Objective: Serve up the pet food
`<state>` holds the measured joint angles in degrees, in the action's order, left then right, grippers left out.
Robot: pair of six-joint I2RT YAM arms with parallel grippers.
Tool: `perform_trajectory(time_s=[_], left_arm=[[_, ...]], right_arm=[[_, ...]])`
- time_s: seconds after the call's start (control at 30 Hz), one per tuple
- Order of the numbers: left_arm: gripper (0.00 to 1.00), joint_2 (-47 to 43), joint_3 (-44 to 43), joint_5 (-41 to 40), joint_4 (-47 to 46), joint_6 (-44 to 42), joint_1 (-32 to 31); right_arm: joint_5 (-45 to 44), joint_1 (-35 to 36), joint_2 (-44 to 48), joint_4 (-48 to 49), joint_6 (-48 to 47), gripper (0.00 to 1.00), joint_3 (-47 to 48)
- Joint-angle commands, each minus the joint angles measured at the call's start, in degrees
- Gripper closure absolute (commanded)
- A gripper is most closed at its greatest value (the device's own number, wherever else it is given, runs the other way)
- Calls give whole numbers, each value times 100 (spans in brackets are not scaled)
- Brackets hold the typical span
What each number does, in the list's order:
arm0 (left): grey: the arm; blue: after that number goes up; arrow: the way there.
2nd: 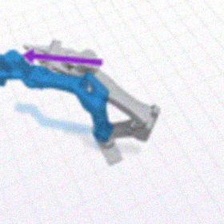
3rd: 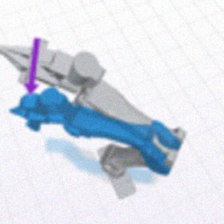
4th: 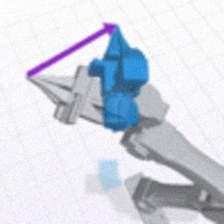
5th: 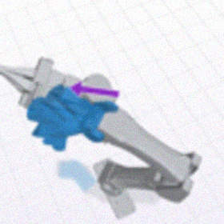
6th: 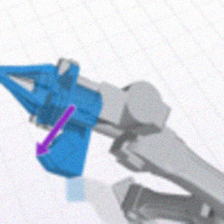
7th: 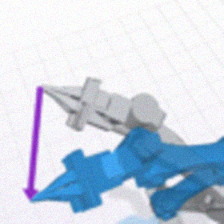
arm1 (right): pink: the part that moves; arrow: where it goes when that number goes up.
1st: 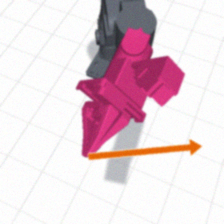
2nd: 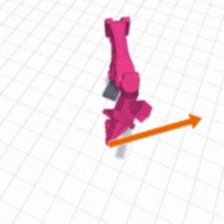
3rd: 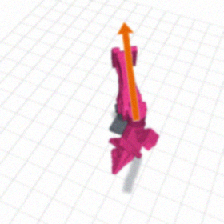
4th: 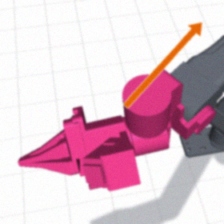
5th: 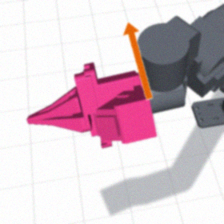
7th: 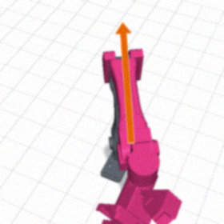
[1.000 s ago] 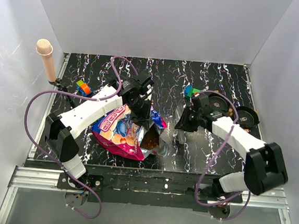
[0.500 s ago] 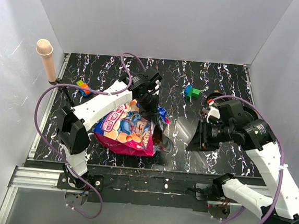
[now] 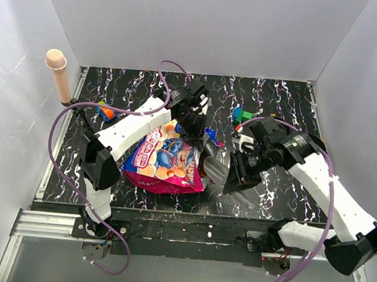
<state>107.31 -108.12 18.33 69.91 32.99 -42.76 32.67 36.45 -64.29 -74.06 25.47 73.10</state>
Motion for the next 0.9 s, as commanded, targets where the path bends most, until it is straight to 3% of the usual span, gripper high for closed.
perform_trajectory(time_s=[0.0, 0.2, 0.43, 0.63, 0.73, 0.87], left_arm=[[100, -491, -211, 672, -381, -21, -4], [100, -641, -78, 760, -610, 163, -13], [100, -500, -421, 777, -470, 76, -4], [100, -535, -474, 699, -373, 58, -4], [100, -553, -482, 716, -425, 84, -4], [100, -553, -404, 795, -583, 163, -13]], right_arm=[[-199, -6, -495, 1031, 194, 99, 196], [231, -94, -1709, 2096, 160, 99, 328], [-428, -208, -1648, 2387, 10, 99, -164], [-1315, -173, -1745, 1036, -209, 99, -6], [-1114, -173, -1534, 614, -253, 99, -51], [-728, -173, -1568, 1146, 35, 99, -190]])
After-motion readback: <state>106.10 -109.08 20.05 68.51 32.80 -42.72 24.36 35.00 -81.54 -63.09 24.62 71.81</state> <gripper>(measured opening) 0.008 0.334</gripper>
